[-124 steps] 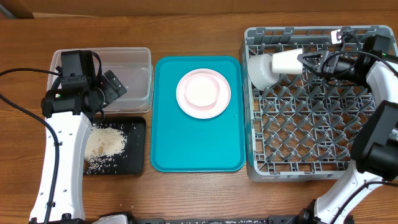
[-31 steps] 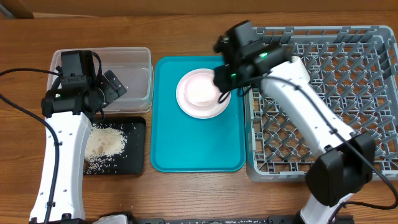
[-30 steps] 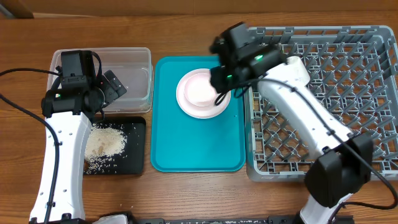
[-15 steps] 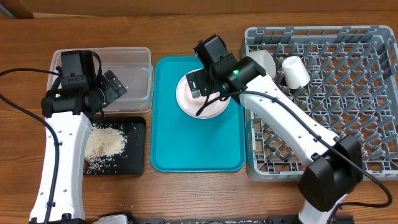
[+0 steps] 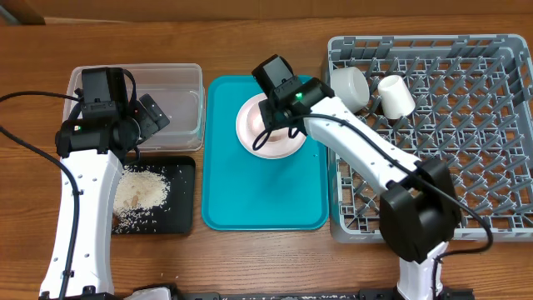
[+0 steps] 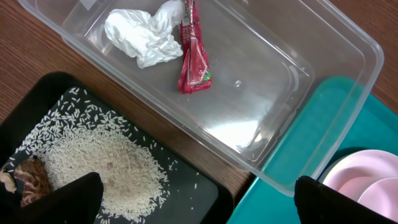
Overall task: Sort waste into correct bins and load items into the dishwasher
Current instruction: 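Move the right gripper back to the pink plate on the teal tray, then grip the rim of the pink plate with the right gripper, then lift the pink plate and stand it in the dish rack, then release the plate and move the right gripper toward the white plate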
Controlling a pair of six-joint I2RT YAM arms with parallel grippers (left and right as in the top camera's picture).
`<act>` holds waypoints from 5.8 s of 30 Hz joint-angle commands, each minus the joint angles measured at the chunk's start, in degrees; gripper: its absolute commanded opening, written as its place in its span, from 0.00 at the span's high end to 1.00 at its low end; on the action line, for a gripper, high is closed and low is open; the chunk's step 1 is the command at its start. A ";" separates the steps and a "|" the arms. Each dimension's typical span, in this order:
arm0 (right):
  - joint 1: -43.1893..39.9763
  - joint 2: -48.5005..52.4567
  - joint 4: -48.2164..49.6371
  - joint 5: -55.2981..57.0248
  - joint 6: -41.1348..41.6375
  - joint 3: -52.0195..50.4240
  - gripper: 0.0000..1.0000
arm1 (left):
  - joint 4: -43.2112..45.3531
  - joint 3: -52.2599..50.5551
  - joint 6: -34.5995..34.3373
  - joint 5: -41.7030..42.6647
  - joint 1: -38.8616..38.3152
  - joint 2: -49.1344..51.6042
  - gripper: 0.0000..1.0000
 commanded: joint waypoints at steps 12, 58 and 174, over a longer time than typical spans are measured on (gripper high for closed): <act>-3.04 4.33 0.13 10.47 11.87 -0.35 0.67 | 0.20 0.79 -0.79 0.20 0.04 -0.31 0.00; -4.17 7.15 -4.04 -2.40 12.24 -0.35 0.87 | 0.22 0.79 -0.79 0.20 0.04 -0.31 0.00; -4.50 -13.16 -24.24 40.11 -12.09 -14.19 0.92 | 0.22 0.79 -0.79 0.20 0.04 -0.31 0.00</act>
